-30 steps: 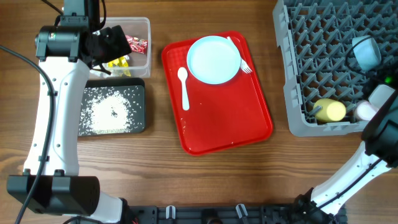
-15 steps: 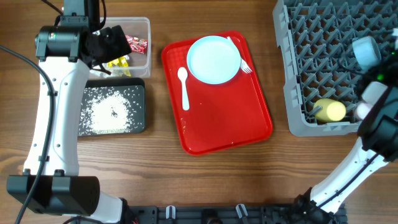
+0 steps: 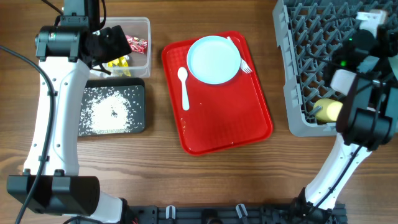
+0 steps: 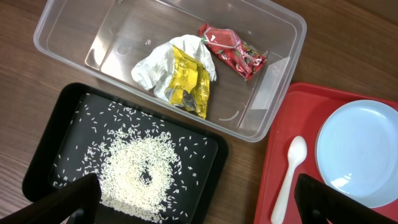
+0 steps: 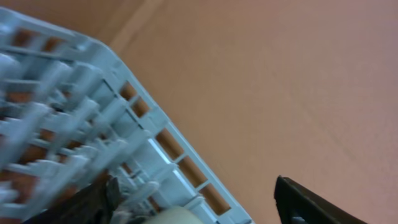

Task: Sort waste into correct bins and load items into the dishwasher rack
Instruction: 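Carry the green bowl right and place it in the dish rack, then reach the right gripper to the light-blue plate and grasp its rim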

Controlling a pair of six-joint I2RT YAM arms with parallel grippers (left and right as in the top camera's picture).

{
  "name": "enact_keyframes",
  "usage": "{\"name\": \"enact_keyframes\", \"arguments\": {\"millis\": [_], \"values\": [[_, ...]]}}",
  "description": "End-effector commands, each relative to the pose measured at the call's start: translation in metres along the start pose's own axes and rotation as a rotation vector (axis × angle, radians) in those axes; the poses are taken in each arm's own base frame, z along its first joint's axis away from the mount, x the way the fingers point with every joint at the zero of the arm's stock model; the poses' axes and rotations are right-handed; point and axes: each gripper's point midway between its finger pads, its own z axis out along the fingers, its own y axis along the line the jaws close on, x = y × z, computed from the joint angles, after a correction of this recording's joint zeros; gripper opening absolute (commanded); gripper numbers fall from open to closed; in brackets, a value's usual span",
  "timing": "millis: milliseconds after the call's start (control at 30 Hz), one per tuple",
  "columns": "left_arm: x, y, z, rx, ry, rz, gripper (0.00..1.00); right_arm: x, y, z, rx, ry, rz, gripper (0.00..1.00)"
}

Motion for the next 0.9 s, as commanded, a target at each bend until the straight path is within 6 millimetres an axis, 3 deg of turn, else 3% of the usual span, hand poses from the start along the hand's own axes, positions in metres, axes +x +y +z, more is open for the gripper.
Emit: {"name": "enact_keyframes", "arguments": {"millis": [0, 233, 333, 433, 467, 567, 667, 867], "values": [[0.000, 0.002, 0.002, -0.014, 0.000, -0.012, 1.00, -0.010, 0.001, -0.013, 0.047, 0.002, 0.073, 0.89], [0.000, 0.002, 0.002, -0.014, 0.000, -0.012, 1.00, -0.039, -0.041, -0.017, 0.105, -0.023, 0.266, 0.98], [0.000, 0.002, 0.002, -0.014, 0.000, -0.012, 1.00, -0.057, -0.037, -0.024, -0.037, -0.005, 0.345, 1.00], [0.000, 0.002, 0.002, -0.014, 0.000, -0.012, 1.00, -0.085, -0.015, -0.052, -0.339, -0.004, 0.403, 0.99], [0.000, 0.002, 0.002, -0.014, 0.000, -0.012, 1.00, -0.096, -0.009, -0.068, -0.445, -0.011, 0.414, 1.00], [0.000, 0.002, 0.002, -0.014, 0.000, -0.012, 1.00, -0.135, 0.014, -0.161, -0.915, -0.041, 0.407, 1.00], [0.000, 0.002, 0.002, -0.014, 0.000, -0.012, 1.00, -0.164, 0.021, -0.273, -1.321, -0.062, 0.415, 1.00], [0.000, 0.002, 0.002, -0.014, 0.000, -0.012, 1.00, -0.165, 0.034, -0.417, -1.794, -0.080, 0.290, 1.00]]}}
